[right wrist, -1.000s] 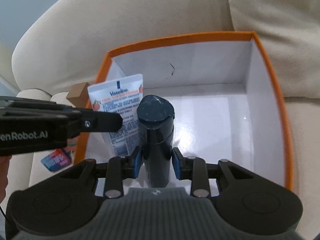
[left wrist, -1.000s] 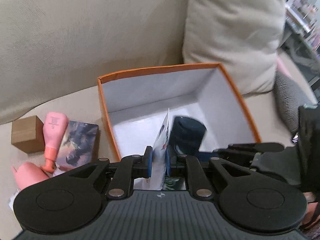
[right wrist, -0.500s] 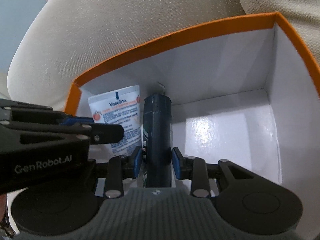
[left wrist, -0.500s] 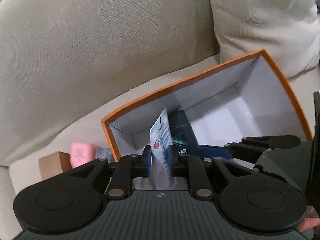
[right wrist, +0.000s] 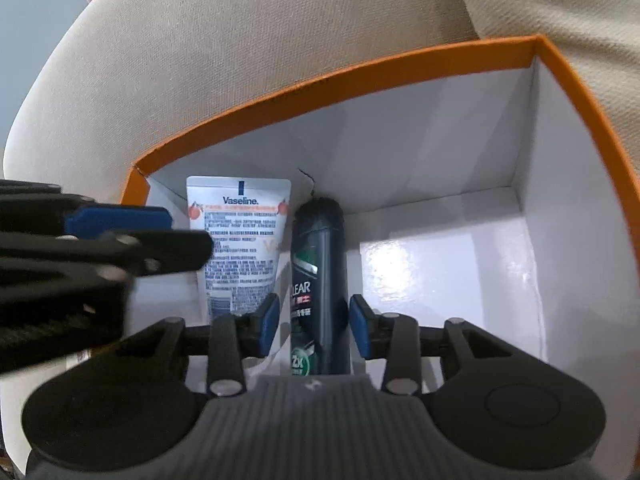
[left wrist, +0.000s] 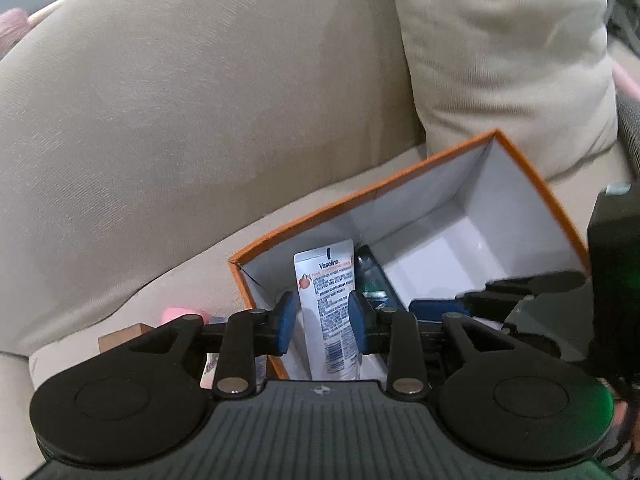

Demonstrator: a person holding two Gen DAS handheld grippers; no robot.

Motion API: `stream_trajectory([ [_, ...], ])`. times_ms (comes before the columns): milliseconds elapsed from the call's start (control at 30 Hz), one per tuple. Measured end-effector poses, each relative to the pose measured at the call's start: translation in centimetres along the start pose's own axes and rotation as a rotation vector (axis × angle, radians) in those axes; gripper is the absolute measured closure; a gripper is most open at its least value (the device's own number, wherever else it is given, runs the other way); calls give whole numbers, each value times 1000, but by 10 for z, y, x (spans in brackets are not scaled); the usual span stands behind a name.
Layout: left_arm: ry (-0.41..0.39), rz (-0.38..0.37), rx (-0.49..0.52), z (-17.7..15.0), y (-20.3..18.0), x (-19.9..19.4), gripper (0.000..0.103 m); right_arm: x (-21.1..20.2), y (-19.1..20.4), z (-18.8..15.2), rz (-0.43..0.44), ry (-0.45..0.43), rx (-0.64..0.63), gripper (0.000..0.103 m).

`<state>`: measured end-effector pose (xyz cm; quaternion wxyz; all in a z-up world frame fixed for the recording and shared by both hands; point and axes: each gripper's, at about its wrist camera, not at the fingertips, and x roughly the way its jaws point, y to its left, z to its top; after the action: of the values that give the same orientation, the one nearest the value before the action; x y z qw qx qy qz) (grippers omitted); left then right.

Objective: Organize rigid objects
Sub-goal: 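Carry the tube and bottle into the orange box with both grippers, then open both grippers to release the tube and bottle in the box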

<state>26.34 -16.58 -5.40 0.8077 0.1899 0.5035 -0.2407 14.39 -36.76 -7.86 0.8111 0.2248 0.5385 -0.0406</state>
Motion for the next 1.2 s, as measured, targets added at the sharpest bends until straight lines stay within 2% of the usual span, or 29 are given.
stream_trajectory([
  [33,-4,-8,0,0,2,-2,72,0,-1,-1,-4,4,-1,63],
  [100,1,-3,-3,1,5,-1,83,-1,-4,-3,-17,1,9,63],
  [200,-17,-1,-41,-1,13,-6,88,-8,0,-4,-24,-32,28,62],
  [400,-100,-39,-172,-11,28,-32,89,-6,30,4,18,-99,-56,64],
  [500,-127,-37,-218,-21,38,-45,89,15,33,13,5,-74,-57,67],
  [533,-137,-38,-232,-25,42,-48,89,20,34,17,13,-65,-58,74],
  [567,-144,-39,-246,-28,46,-51,89,25,36,18,15,-63,-56,77],
  [733,-152,-54,-304,-45,60,-59,88,24,46,20,6,-56,-81,80],
  [833,-144,-82,-321,-52,60,-60,88,25,53,17,20,29,-107,84],
  [900,-142,-89,-327,-57,61,-61,88,20,57,14,-3,15,-124,84],
  [933,-143,-90,-331,-59,61,-61,88,15,59,13,-10,-13,-132,84],
  [1000,-143,-93,-347,-64,64,-62,88,7,58,14,-19,-71,-112,75],
  [1033,-143,-93,-355,-65,66,-62,88,5,58,18,-23,-98,-90,51],
  [1067,-143,-94,-359,-67,67,-63,88,6,59,21,-21,-113,-81,43],
  [1100,-144,-94,-365,-68,69,-64,88,10,62,25,-31,-98,-82,47],
  [1133,-147,-93,-370,-69,71,-66,88,17,64,28,-47,-78,-85,59],
  [1200,-152,-88,-380,-73,76,-69,88,26,64,28,-28,-64,-78,60],
])
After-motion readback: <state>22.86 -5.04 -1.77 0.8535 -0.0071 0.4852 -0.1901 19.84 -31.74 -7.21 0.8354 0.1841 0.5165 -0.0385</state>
